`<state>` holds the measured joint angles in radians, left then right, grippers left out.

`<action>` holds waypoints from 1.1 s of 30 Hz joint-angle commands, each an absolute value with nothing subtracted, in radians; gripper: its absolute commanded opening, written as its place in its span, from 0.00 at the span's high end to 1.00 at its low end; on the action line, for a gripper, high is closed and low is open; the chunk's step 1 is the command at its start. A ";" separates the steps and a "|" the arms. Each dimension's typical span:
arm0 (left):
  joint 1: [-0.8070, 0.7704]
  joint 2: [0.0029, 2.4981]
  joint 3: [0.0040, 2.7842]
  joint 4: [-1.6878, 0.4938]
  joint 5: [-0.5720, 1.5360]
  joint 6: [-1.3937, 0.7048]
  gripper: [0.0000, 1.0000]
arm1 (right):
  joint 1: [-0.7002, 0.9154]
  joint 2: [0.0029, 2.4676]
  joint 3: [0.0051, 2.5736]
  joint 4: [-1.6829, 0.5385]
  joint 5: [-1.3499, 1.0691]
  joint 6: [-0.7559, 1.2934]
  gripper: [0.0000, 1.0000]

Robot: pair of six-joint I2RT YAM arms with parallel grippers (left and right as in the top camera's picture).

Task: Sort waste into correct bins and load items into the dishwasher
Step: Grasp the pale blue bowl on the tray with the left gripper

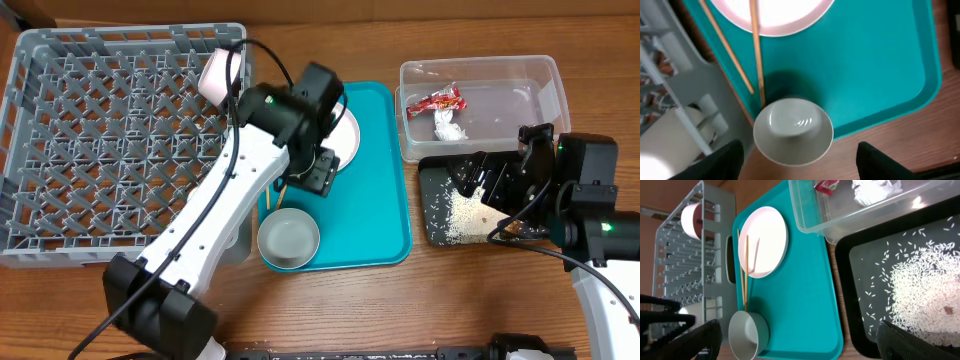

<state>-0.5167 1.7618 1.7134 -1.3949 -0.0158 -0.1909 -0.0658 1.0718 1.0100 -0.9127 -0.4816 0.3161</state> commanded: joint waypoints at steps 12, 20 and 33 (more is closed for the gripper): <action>-0.214 1.740 1.341 -1.166 0.357 0.414 0.18 | -0.070 1.063 1.029 -0.907 -0.471 0.310 0.00; -0.224 1.741 1.267 -1.118 0.311 0.413 0.20 | -0.070 1.063 1.029 -0.907 -0.471 0.310 0.00; -0.225 1.747 1.163 -0.951 0.294 0.378 0.39 | -0.070 1.063 1.029 -0.907 -0.471 0.310 0.00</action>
<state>-0.2249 1.7504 1.1877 -0.9680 0.3038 0.3920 -0.0658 1.0714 1.0100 -0.9127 -0.4816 0.3138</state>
